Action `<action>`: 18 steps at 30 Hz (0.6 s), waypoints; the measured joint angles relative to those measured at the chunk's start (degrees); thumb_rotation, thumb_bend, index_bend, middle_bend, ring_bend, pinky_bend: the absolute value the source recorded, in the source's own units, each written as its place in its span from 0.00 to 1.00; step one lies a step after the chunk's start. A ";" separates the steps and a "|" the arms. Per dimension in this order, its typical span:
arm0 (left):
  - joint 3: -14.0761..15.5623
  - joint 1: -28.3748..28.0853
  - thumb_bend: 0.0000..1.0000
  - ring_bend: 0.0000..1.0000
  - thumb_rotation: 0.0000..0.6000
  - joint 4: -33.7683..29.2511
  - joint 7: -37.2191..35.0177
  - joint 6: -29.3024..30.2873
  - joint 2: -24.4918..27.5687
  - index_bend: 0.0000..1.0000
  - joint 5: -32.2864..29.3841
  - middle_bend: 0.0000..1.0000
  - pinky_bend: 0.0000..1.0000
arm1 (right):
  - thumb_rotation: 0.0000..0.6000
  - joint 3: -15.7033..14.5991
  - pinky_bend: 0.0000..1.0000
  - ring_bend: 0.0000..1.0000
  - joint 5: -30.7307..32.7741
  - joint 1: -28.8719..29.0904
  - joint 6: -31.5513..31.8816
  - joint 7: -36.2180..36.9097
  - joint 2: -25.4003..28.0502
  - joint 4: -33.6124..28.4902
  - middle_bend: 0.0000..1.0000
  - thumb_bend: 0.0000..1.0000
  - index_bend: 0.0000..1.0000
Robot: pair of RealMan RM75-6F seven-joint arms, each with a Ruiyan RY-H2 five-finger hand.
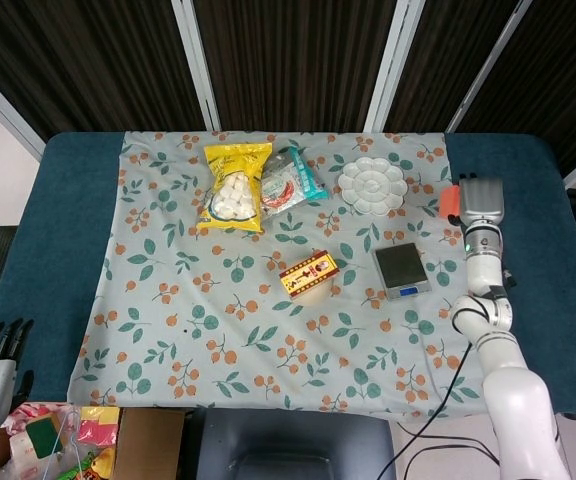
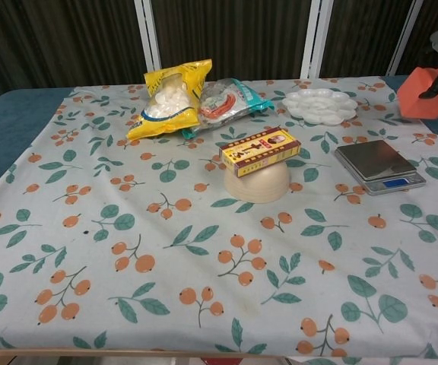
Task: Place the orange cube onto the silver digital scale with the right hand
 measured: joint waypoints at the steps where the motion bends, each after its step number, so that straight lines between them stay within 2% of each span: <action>1: 0.02 0.00 0.45 0.06 1.00 -0.04 -0.04 0.02 0.03 0.00 0.09 0.08 0.03 | 1.00 -0.22 1.00 0.83 -0.43 -0.10 1.03 0.94 0.33 -0.62 0.80 0.36 0.98; 7: 0.23 0.20 0.45 0.06 1.00 -0.43 -0.26 0.77 0.28 0.00 0.99 0.08 0.03 | 1.00 -3.28 1.00 0.83 -5.02 -1.80 8.79 5.81 2.87 -7.27 0.80 0.36 0.98; 10: 0.31 0.47 0.45 0.06 1.00 -0.62 -0.54 1.44 0.50 0.00 1.56 0.08 0.03 | 1.00 -5.57 1.00 0.83 -7.86 -3.75 13.41 6.73 4.67 -12.58 0.80 0.36 0.98; 14: 0.52 0.53 0.45 0.06 1.00 -0.91 -0.64 1.43 0.66 0.00 1.95 0.08 0.03 | 1.00 -8.30 1.00 0.83 -10.67 -7.09 18.60 5.83 8.44 -22.78 0.80 0.36 0.98; 18: 0.58 0.70 0.45 0.06 1.00 -1.01 -0.67 1.81 0.73 0.00 2.29 0.08 0.03 | 1.00 -10.28 1.00 0.83 -11.70 -10.15 20.28 3.08 13.60 -34.98 0.80 0.36 0.98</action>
